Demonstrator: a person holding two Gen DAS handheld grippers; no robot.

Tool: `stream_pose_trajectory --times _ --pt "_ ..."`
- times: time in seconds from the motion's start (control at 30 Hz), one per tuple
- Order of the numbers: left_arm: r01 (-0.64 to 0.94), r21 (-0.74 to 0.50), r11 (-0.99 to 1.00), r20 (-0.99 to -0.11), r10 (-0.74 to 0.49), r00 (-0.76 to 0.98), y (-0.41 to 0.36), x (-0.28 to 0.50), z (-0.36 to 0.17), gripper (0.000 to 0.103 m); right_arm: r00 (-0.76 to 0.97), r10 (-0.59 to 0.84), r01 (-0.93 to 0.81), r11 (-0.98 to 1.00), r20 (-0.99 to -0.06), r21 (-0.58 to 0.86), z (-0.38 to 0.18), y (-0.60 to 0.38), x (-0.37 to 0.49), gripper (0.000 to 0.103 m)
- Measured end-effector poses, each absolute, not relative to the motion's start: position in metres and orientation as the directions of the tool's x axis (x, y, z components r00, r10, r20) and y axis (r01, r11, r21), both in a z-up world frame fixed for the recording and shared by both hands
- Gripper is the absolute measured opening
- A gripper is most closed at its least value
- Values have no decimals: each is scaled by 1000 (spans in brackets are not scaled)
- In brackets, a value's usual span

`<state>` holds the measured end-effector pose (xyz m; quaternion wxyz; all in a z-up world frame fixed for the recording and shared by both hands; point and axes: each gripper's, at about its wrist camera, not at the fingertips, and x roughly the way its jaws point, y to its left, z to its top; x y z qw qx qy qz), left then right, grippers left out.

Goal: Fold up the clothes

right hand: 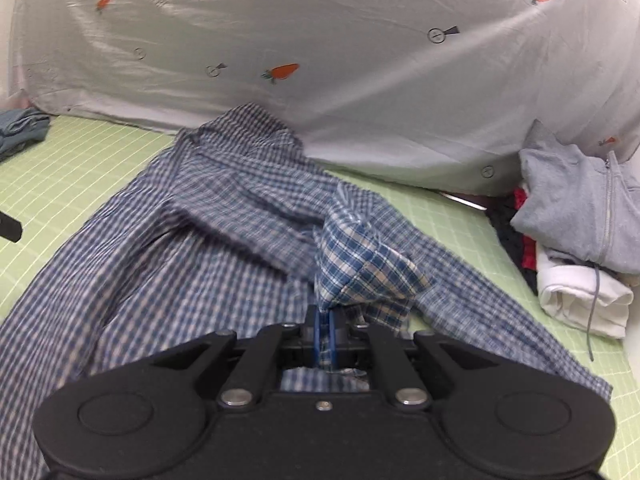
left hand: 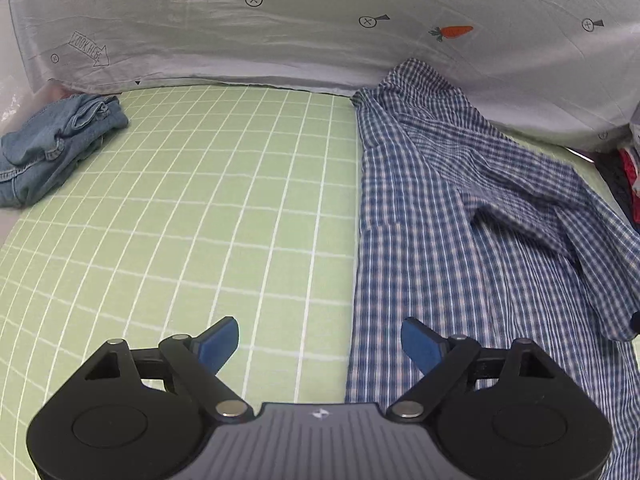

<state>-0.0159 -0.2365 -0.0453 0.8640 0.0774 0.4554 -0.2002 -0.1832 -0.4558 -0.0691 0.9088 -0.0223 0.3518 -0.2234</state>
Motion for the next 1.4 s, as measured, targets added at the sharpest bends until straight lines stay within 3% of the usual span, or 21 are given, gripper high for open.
stream_pose_trajectory --times 0.3,0.43,0.5,0.57,0.6,0.7,0.93,1.4 --pt "399 -47 916 -852 -246 463 -199 -85 -71 88 643 -271 227 961 -716 -159 -96 -386 -223 9" --pt "394 -51 918 -853 -245 460 -183 -91 -70 88 631 -273 276 954 -727 -119 -94 -374 -239 41" --pt "392 -49 919 -852 -243 463 -180 -91 -69 88 625 -289 327 941 -725 -93 -91 -369 -248 50" --pt "381 -49 923 -855 -236 461 -177 -91 -68 89 599 -324 394 915 -732 -83 -89 -367 -258 71" --pt "381 -57 923 -857 -241 456 -175 -92 -68 89 581 -348 433 898 -735 -83 -87 -366 -264 87" --pt "395 -70 916 -862 -254 438 -174 -99 -68 91 545 -413 525 847 -730 -87 -80 -369 -286 102" --pt "434 -65 899 -873 -262 411 -186 -115 -73 93 447 -465 661 747 -764 -68 -85 -392 -323 103" --pt "469 0 883 -815 -272 512 -311 -144 -57 99 474 -453 660 750 -755 -35 -112 -499 -328 103"
